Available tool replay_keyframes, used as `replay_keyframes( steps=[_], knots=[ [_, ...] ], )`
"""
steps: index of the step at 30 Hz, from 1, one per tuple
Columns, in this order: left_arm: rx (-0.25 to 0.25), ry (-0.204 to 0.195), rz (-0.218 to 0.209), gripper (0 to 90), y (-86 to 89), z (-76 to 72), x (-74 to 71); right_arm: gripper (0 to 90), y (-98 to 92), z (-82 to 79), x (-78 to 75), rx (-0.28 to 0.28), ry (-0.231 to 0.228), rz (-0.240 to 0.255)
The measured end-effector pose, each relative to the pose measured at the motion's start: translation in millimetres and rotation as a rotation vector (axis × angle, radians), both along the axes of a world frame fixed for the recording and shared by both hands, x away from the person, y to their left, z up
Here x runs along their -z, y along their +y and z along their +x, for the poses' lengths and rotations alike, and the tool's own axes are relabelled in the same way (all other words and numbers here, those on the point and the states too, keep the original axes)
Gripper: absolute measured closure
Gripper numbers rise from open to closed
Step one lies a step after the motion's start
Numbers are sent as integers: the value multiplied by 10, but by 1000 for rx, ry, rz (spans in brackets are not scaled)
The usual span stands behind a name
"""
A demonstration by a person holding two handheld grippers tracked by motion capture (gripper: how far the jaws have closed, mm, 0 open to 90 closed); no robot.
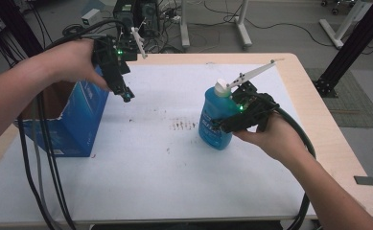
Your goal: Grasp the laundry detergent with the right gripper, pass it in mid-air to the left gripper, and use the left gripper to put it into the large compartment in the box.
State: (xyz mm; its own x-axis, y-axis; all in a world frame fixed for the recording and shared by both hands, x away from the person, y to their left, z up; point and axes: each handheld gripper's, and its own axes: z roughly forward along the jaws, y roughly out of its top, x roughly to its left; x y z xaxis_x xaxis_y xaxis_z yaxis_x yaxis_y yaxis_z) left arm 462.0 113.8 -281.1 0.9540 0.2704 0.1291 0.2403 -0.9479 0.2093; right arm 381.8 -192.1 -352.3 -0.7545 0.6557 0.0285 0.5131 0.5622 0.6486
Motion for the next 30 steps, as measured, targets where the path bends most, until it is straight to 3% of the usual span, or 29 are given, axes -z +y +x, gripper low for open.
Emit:
replay_keyframes(
  steps=[14, 23, 30],
  knots=[
    [-1, 1, -1, 167, -3, -5, -4, 433, -7, -8, 23, -10, 9, 39],
    [-2, -4, -1, 168, 8, -20, -18, 452, -20, -32, 37, -19, -17, 47],
    [-2, -5, -8, 168, 30, -32, -40, 458, -41, -26, 34, -67, -37, 49]
  ],
)
